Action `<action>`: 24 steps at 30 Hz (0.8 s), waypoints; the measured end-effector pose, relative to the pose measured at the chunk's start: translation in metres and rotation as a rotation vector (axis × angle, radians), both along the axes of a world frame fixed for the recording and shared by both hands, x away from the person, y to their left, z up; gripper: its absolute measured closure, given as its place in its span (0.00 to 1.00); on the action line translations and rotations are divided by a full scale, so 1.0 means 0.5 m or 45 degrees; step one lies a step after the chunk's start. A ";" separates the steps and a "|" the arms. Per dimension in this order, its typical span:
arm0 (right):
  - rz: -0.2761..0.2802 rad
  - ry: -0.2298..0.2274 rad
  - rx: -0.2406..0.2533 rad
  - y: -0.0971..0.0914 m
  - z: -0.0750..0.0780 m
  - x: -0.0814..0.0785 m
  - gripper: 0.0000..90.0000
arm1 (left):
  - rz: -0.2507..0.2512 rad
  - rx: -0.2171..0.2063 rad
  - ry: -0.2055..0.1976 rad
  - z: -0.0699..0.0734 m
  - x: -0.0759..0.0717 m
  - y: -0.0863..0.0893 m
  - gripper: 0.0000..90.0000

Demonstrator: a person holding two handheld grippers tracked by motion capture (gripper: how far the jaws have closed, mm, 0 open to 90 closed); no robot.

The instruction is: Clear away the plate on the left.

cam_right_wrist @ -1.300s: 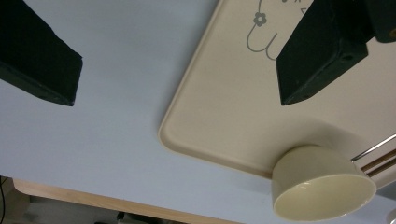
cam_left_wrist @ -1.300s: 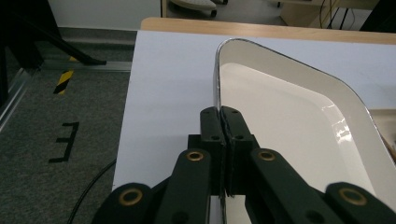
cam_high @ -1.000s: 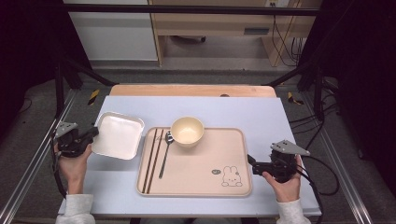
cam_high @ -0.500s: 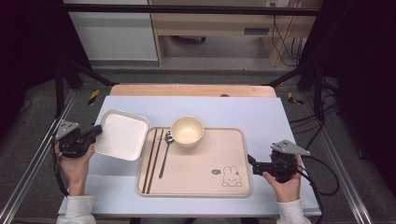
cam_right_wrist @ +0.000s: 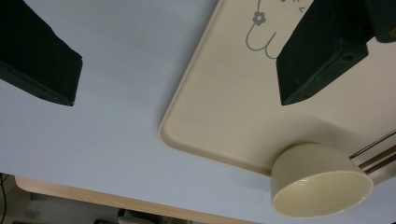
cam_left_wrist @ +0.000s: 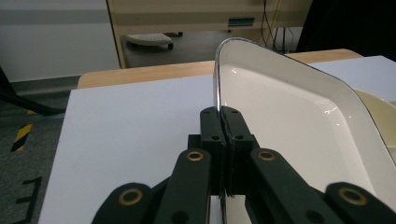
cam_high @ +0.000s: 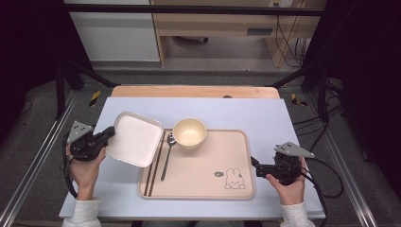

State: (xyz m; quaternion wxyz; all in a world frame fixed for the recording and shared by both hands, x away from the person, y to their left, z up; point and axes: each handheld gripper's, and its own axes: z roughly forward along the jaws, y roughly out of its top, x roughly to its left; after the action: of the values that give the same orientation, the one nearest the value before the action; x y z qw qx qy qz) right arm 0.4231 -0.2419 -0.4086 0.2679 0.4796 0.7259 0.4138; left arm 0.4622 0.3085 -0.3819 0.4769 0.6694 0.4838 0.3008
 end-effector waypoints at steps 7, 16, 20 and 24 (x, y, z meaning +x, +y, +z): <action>-0.003 0.001 0.002 0.000 0.001 -0.001 0.01 | -0.051 0.025 -0.001 0.003 -0.005 -0.031 0.99; 0.000 -0.003 0.007 0.001 0.001 -0.002 0.01 | -0.121 0.043 -0.015 0.008 -0.016 -0.077 0.99; 0.001 -0.007 0.010 0.000 0.002 -0.003 0.01 | -0.152 0.061 -0.009 0.005 -0.018 -0.101 0.99; 0.005 -0.004 0.008 0.001 0.001 -0.002 0.01 | -0.186 0.067 -0.007 0.003 -0.020 -0.124 0.99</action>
State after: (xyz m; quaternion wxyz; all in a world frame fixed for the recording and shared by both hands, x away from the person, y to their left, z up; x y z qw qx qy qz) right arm 0.4220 -0.2413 -0.4081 0.2666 0.4783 0.7252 0.4174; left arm 0.4520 0.2463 -0.3805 0.4811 0.7144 0.4242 0.2798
